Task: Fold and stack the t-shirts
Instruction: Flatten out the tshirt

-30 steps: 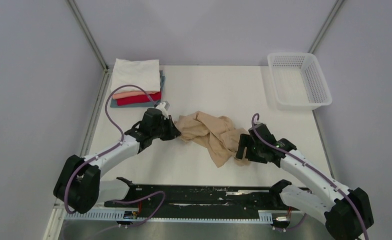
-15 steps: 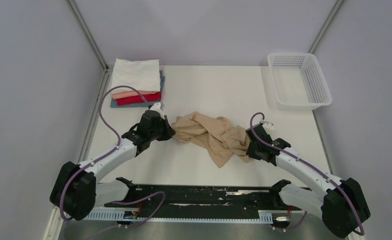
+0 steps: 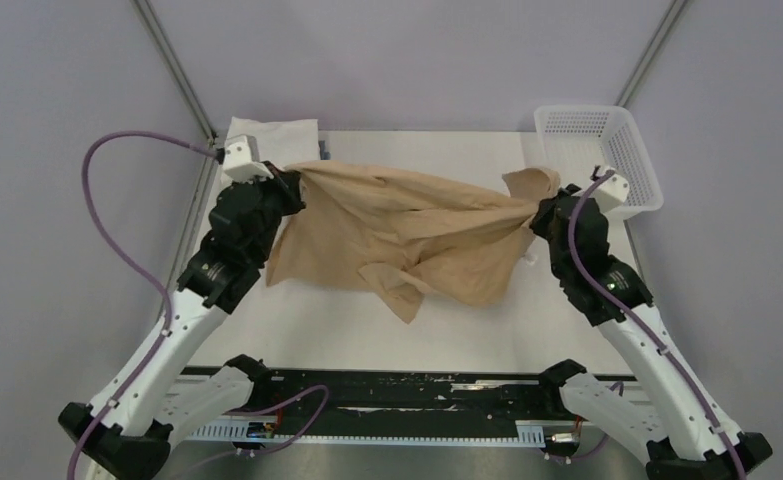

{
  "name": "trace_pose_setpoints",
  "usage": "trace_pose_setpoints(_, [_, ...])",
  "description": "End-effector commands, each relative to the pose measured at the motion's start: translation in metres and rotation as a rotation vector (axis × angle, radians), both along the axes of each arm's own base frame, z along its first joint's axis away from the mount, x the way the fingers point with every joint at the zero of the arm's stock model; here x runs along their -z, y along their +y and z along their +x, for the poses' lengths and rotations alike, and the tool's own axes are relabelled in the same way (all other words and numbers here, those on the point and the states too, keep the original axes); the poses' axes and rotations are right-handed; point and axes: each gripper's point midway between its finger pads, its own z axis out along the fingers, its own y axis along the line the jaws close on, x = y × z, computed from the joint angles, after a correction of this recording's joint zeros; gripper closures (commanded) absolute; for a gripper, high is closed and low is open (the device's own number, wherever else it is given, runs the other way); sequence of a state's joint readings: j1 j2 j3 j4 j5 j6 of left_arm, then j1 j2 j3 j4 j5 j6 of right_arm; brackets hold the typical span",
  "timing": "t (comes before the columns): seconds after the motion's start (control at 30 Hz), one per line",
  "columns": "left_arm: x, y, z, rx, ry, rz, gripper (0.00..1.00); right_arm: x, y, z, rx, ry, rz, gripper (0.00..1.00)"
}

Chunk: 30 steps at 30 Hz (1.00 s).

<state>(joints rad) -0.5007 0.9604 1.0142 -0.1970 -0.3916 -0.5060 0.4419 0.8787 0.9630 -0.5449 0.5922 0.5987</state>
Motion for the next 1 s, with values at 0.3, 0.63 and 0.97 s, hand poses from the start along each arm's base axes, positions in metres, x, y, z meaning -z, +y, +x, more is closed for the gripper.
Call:
trace_pose_setpoints(0.3, [-0.188, 0.065, -0.132, 0.047, -0.558, -0.097, 1.00, -0.227, -0.020, -0.080, -0.173, -0.591, 0.032, 1.00])
trace_pose_setpoints(0.63, [-0.222, 0.063, -0.201, 0.236, -0.690, -0.126, 1.00, -0.309, -0.013, -0.135, -0.339, -0.798, 0.018, 1.00])
trace_pose_setpoints(0.97, [-0.155, 0.073, -0.115, -0.040, -0.374, -0.107, 1.00, -0.275, -0.032, -0.031, -0.019, -0.559, -0.159, 1.00])
